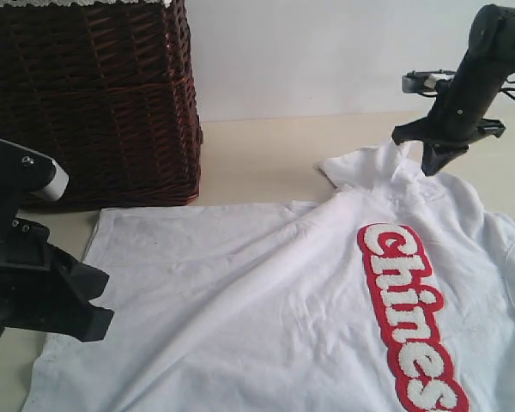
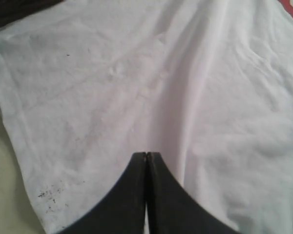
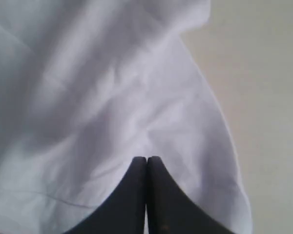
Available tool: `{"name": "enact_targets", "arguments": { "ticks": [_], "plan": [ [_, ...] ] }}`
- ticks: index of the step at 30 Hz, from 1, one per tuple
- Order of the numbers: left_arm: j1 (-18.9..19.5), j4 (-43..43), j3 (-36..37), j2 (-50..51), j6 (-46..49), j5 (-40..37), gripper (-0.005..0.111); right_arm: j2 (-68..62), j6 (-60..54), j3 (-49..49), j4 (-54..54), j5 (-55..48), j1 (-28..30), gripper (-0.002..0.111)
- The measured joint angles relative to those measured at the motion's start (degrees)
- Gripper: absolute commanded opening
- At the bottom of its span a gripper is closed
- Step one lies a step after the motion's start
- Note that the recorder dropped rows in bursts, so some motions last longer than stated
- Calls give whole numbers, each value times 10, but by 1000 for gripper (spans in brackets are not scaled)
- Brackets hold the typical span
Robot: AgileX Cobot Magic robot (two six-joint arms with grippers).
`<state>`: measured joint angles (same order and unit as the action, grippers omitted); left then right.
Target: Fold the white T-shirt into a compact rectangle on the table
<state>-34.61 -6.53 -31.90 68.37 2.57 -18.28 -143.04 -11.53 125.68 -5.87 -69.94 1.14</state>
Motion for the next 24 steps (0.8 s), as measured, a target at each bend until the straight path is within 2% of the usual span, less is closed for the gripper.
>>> {"name": "enact_targets", "arguments": {
  "ticks": [9,24],
  "plan": [
    [-10,0,0,0,1,0,0,21,55,-116,125,2,1,0],
    [-10,0,0,0,2,0,0,93,81,-201,177,2,6,0]
  ]
}}
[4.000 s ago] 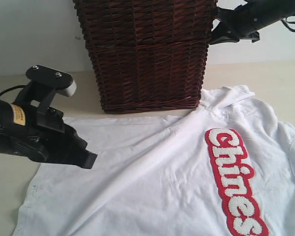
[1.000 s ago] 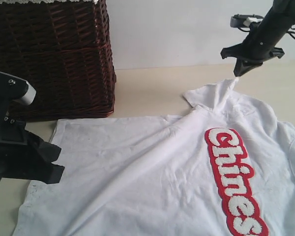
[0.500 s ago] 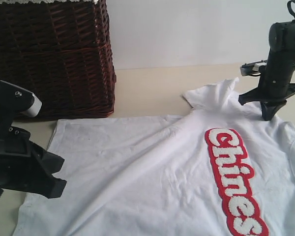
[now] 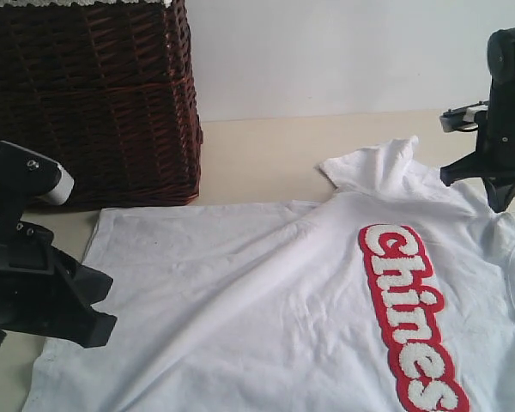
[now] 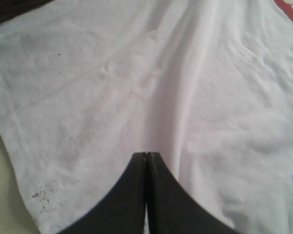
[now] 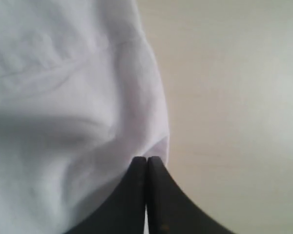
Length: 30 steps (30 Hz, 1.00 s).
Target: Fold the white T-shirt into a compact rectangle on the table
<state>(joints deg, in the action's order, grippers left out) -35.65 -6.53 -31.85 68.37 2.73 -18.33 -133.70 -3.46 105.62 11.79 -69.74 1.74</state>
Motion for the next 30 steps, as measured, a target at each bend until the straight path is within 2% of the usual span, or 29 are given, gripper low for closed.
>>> {"name": "enact_targets", "arguments": {
  "ticks": [9,18,23,30],
  "plan": [
    [0,0,1,0,0,-1,0,-1,-17,-35,-40,-3,2,0],
    [0,-2,2,0,0,-7,0,20,26,-117,40,-6,14,0],
    [0,-2,2,0,4,-5,0,26,31,-123,43,-9,20,0],
    [0,-4,2,0,9,-4,0,53,14,-111,-13,1,21,0]
  ]
}}
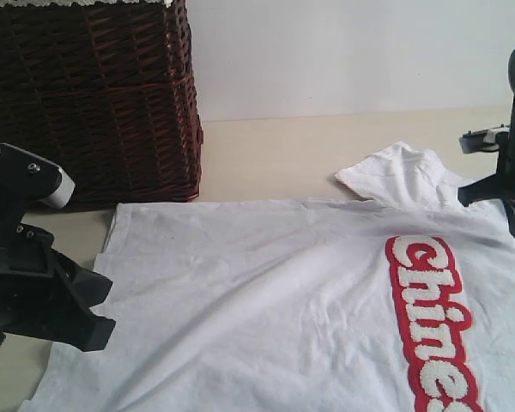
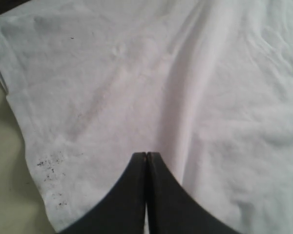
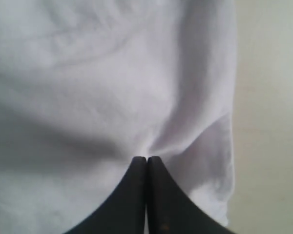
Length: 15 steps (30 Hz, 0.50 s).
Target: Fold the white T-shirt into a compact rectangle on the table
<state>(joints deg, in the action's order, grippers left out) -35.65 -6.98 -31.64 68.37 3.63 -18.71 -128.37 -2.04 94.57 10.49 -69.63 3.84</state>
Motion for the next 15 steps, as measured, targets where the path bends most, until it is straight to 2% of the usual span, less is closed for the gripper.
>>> {"name": "enact_targets", "arguments": {
  "ticks": [5,12,15],
  "plan": [
    [0,-1,0,0,1,5,0,27,-39,15,-84,87,0,0],
    [0,-1,0,0,2,8,0,19,-117,15,-331,257,-1,0],
    [0,-1,0,0,4,17,0,-1,-120,26,-347,305,-11,0]
  ]
}}
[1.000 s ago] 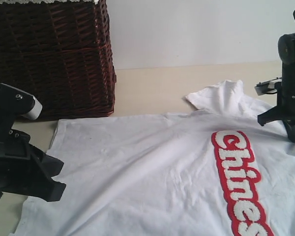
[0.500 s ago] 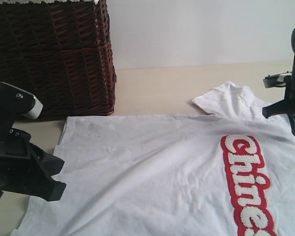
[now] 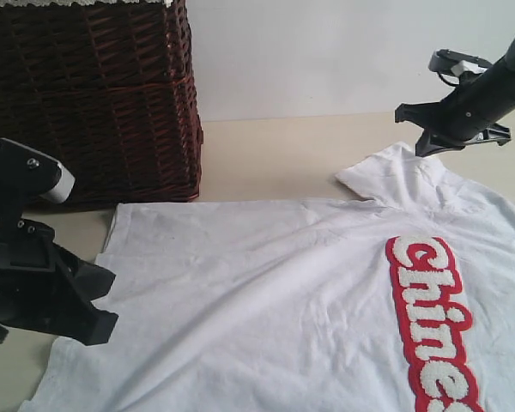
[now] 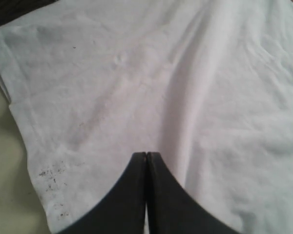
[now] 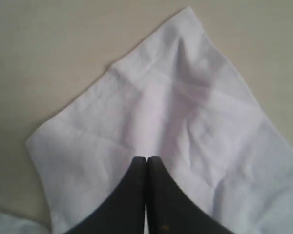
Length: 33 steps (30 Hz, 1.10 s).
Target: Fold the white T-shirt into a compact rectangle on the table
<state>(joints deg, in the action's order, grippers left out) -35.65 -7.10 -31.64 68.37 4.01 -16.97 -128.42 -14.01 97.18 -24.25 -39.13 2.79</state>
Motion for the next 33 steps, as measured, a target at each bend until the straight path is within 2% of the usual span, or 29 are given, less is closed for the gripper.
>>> {"name": "enact_targets", "arguments": {
  "ticks": [4,8,12,20,26,29,33],
  "plan": [
    [0,0,0,0,1,12,0,-52,62,60,79,-15,-21,0],
    [0,0,0,0,2,15,0,-116,140,153,189,-79,-40,0],
    [0,0,0,0,4,15,0,-161,165,239,218,-114,-42,0],
    [0,0,0,0,6,17,0,-202,174,337,203,-144,-42,0],
    [0,0,0,8,10,53,0,-205,114,380,179,-216,-47,0],
    [8,0,-21,47,14,46,0,-184,82,385,136,-251,-47,0],
    [28,0,-74,157,23,12,0,-139,61,387,105,-291,-50,0]
  ]
}}
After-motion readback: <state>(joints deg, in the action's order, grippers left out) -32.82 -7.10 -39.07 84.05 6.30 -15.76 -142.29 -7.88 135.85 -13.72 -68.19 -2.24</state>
